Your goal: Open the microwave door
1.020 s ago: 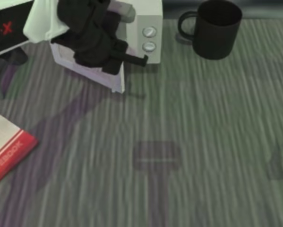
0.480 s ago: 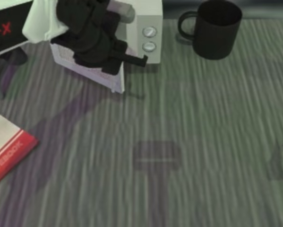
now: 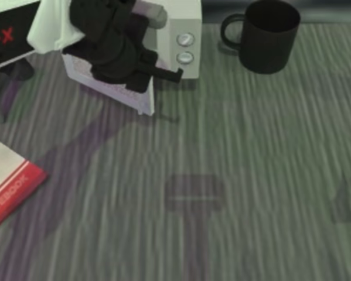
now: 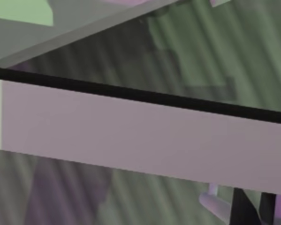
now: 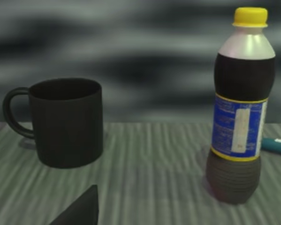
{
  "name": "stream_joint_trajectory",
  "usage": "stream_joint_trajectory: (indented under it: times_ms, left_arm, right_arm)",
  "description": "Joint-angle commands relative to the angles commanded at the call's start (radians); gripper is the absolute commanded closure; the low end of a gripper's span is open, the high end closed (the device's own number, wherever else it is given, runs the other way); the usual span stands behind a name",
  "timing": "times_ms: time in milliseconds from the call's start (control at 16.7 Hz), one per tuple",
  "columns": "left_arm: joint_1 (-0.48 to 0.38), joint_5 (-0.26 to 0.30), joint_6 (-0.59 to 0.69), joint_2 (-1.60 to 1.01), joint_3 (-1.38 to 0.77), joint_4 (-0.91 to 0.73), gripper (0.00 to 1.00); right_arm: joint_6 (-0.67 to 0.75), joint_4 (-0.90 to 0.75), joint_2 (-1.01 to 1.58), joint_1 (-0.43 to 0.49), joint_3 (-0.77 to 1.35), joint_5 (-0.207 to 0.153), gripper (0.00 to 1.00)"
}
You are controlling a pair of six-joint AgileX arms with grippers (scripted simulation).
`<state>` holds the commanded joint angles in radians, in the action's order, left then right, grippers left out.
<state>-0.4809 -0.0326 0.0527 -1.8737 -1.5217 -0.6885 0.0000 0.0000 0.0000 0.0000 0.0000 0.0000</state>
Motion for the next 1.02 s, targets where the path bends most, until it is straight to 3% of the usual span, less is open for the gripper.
stream_joint_trajectory:
  times_ms: [600, 1020]
  left_arm:
    - [-0.004, 0.008, 0.001, -0.002, 0.005, 0.001, 1.00]
    - [0.042, 0.079, -0.135, 0.069, 0.090, 0.017, 1.00]
  right_arm:
    - [0.000, 0.000, 0.000, 0.000, 0.000, 0.000, 0.00]
    - [0.000, 0.000, 0.000, 0.000, 0.000, 0.000, 0.00]
